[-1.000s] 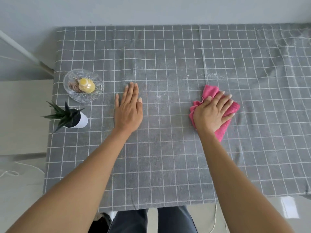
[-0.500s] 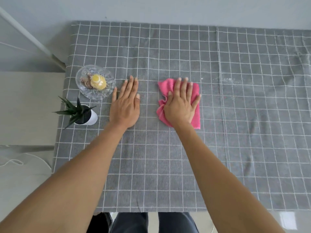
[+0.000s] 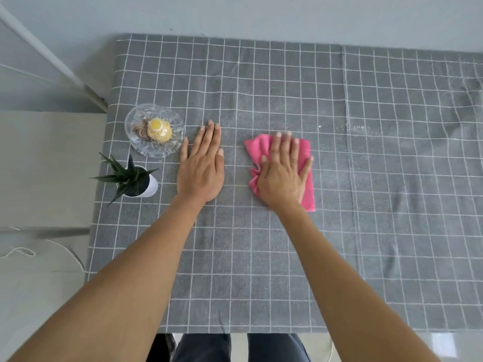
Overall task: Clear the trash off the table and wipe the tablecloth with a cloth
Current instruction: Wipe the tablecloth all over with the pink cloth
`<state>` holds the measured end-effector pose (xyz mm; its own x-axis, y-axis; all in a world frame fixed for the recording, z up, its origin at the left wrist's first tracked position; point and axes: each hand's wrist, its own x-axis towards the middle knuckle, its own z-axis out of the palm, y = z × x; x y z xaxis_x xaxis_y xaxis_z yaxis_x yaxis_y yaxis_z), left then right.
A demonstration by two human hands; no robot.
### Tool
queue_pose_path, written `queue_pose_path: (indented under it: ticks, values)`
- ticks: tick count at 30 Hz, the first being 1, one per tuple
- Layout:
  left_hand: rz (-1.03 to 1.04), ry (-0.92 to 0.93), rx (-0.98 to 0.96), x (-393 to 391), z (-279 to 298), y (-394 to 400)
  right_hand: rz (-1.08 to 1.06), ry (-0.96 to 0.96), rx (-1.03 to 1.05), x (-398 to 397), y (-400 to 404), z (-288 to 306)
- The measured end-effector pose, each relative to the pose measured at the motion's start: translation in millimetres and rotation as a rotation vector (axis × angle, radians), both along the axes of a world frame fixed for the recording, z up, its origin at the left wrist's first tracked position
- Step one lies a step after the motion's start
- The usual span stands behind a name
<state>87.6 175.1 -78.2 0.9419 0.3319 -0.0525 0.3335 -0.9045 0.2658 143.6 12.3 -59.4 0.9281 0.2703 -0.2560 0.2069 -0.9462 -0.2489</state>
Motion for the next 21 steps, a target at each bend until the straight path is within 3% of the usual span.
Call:
queue_pose_path:
  ticks: [3, 7, 12, 15, 21]
  values:
    - [-0.001, -0.005, 0.005, -0.1, -0.2, -0.4, -0.187, -0.007, -0.002, 18.5, -27.5, -0.6]
    - [0.009, -0.005, 0.003, -0.6, -0.4, -0.1, -0.277, -0.014, 0.033, 16.3, -20.1, 0.7]
    - [0.005, -0.011, -0.010, -0.3, -0.9, -1.1, 0.023, 0.015, 0.049, -15.7, 23.7, 2.8]
    - [-0.001, -0.013, -0.013, 0.5, -1.2, -0.2, 0.082, 0.000, 0.043, -14.7, 19.5, -0.4]
    - [0.000, -0.011, -0.009, 0.2, -1.9, 1.1, -0.291, -0.040, -0.003, 28.7, -34.5, -3.1]
